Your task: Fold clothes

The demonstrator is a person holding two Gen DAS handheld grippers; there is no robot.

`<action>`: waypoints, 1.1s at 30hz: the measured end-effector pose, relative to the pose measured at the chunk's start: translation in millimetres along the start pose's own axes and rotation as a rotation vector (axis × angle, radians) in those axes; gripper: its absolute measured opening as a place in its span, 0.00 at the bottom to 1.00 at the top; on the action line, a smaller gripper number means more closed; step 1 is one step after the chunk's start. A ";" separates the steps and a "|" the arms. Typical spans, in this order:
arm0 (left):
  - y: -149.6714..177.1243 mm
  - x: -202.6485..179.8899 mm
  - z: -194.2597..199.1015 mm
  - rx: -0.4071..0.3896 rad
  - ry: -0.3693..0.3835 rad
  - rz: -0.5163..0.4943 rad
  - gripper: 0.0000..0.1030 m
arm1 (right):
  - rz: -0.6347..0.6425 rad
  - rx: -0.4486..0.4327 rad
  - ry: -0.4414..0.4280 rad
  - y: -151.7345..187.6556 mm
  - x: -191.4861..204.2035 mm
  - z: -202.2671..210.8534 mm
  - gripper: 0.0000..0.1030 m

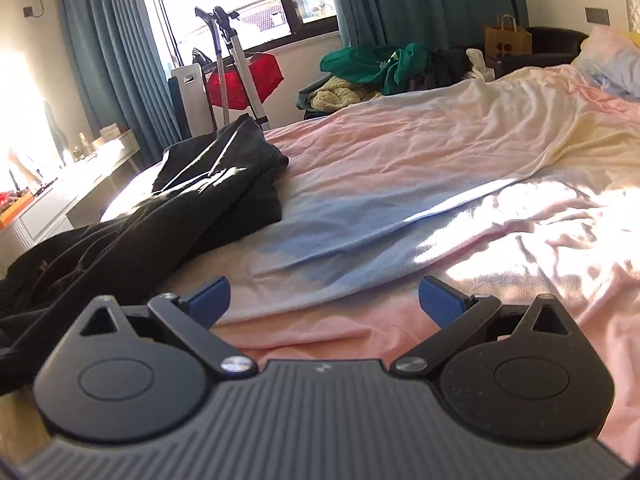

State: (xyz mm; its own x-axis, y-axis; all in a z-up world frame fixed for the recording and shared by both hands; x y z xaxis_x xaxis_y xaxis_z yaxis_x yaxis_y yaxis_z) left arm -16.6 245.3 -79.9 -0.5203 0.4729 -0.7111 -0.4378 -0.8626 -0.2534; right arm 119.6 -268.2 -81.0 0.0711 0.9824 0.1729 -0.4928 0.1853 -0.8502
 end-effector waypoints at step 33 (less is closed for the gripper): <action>-10.7 -5.5 77.9 -0.051 -0.127 -0.513 0.81 | 0.050 -0.016 -0.073 2.1 28.3 15.9 1.00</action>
Point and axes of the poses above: each gripper's, at about its wrist camera, not at the fingertips, and z roughly against the way its jaws point, x to its left, y to its underside, the point moved 1 cm from there along -z, roughly the way its jaws point, and after that the axes turned 6 degrees about z, right-handed, at the moved point
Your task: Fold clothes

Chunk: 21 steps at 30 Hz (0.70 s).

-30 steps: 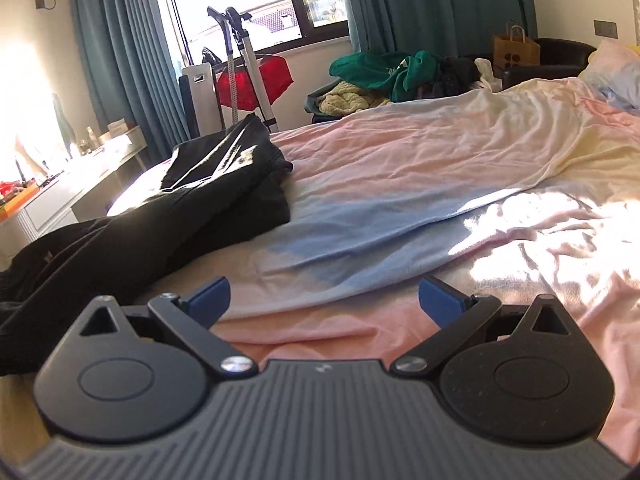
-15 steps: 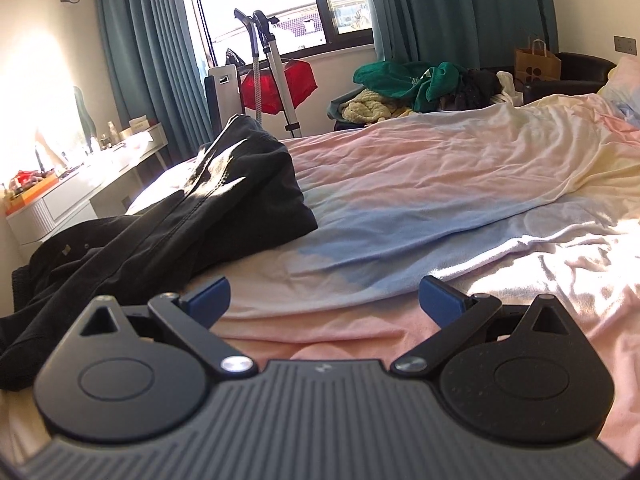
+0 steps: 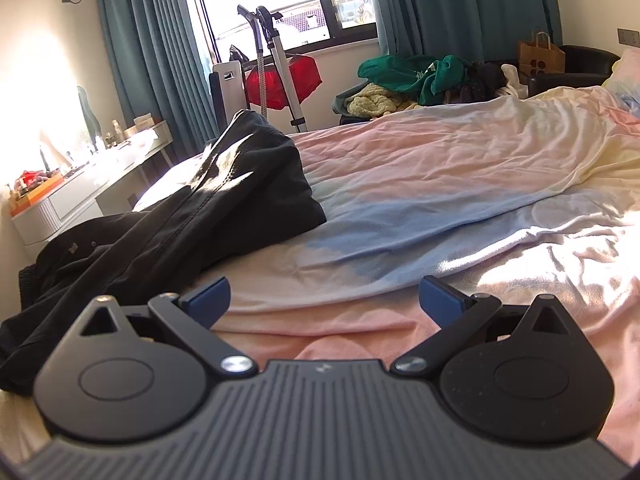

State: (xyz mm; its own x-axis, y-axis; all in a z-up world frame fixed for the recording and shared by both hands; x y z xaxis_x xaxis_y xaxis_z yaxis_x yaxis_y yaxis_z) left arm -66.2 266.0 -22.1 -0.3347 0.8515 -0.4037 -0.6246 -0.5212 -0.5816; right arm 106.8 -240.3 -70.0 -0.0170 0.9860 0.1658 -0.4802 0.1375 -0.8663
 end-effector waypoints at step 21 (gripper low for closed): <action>-43.9 -245.6 -176.2 -0.139 0.046 -0.274 0.77 | -0.167 0.034 -0.054 -7.0 -18.7 -5.1 1.00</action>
Point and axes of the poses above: each gripper's, at about its wrist camera, not at the fingertips, and z roughly against the way its jaws point, x to its left, y to its underside, the point moved 1 cm from there along -z, roughly the way its jaws point, and after that the axes turned 6 degrees about z, right-handed, at the moved point
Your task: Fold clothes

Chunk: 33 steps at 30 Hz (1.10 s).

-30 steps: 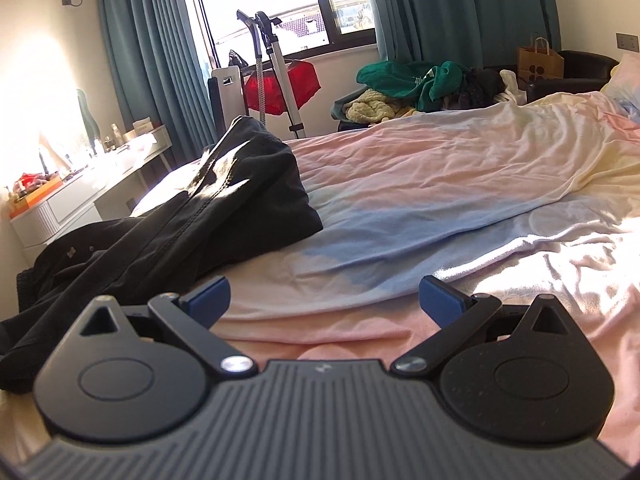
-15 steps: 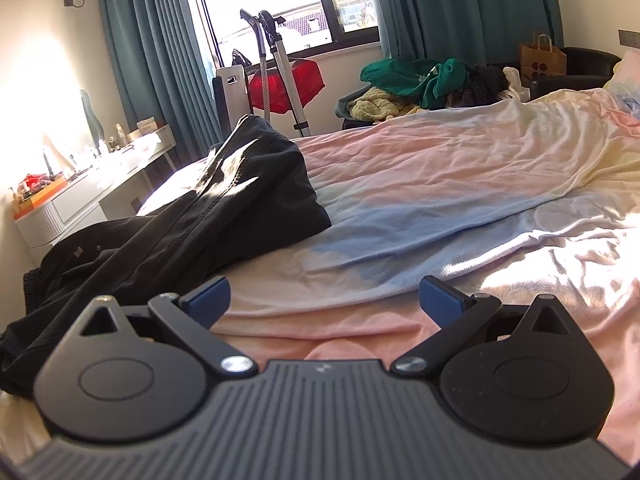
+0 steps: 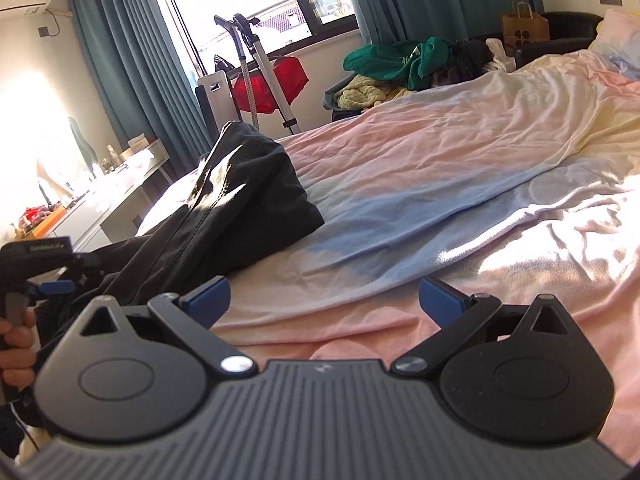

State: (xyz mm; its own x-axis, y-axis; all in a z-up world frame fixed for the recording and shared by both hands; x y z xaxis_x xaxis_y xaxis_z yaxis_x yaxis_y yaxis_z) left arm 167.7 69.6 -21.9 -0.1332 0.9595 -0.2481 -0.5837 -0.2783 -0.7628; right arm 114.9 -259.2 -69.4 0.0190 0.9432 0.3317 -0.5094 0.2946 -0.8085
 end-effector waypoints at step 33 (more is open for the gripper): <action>9.5 -200.7 -79.5 -0.137 0.059 -0.512 0.05 | -0.156 0.006 0.087 -1.2 -67.2 -72.0 0.99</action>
Point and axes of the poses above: each gripper's, at about its wrist camera, not at the fingertips, and z roughly against the way its jaws point, x to its left, y to its underside, the point moved 1 cm from there along -z, roughly the way its jaws point, and after that the axes turned 6 degrees about z, right-handed, at the moved point
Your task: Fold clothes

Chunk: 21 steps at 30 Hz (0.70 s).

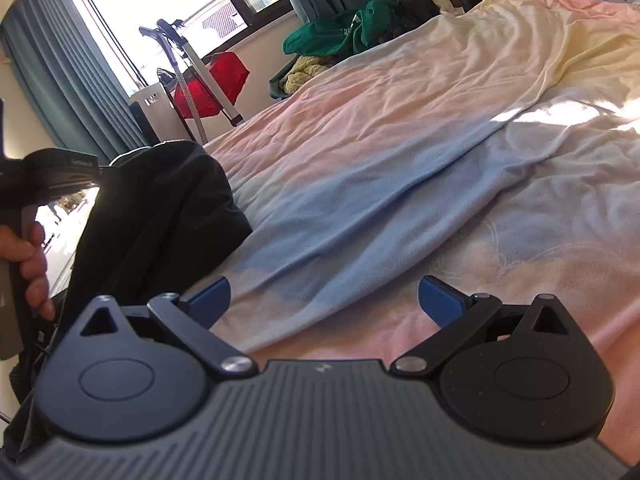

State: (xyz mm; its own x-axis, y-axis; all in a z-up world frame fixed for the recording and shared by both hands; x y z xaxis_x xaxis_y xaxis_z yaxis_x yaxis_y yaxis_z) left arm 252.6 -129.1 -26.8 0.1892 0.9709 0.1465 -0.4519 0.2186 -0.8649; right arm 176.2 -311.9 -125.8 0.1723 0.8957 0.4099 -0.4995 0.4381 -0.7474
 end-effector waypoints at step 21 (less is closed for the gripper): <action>175.2 51.6 141.0 0.091 0.235 0.502 0.07 | -0.009 -0.107 -0.280 -4.6 12.7 45.1 0.92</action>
State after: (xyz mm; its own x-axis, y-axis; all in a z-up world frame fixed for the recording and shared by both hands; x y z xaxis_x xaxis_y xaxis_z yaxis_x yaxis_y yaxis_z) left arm 60.2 -27.0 -103.0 0.1157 0.9124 -0.3925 -0.6080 -0.2475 -0.7544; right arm 142.4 -305.9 -93.6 -0.0724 0.8424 0.5339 -0.4043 0.4646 -0.7879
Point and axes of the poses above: each gripper's, at about its wrist camera, not at the fingertips, and z roughly against the way its jaws point, x to its left, y to its underside, the point moved 1 cm from there along -z, roughly the way its jaws point, and after that the axes turned 6 degrees about z, right-handed, at the moved point
